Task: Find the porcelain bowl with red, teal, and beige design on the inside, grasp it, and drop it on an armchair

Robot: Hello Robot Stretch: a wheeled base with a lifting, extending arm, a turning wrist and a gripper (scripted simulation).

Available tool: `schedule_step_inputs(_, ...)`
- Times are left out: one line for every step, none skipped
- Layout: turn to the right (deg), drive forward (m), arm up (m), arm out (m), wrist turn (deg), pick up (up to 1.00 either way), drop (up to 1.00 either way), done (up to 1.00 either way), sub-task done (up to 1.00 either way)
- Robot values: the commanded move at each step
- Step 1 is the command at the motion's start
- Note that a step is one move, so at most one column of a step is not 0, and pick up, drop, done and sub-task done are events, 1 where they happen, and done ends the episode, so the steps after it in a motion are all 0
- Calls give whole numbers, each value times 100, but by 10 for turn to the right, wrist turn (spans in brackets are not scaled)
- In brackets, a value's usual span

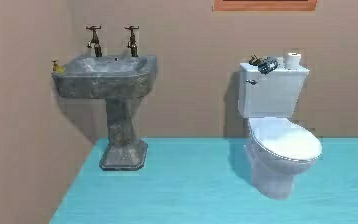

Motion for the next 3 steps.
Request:
schedule_step_inputs(450,0,0,0,0,0,0,0,0)
schedule_step_inputs(300,0,0,0,0,0,0,0,0)
schedule_step_inputs(0,100,0,0,0,0,0,0,0)
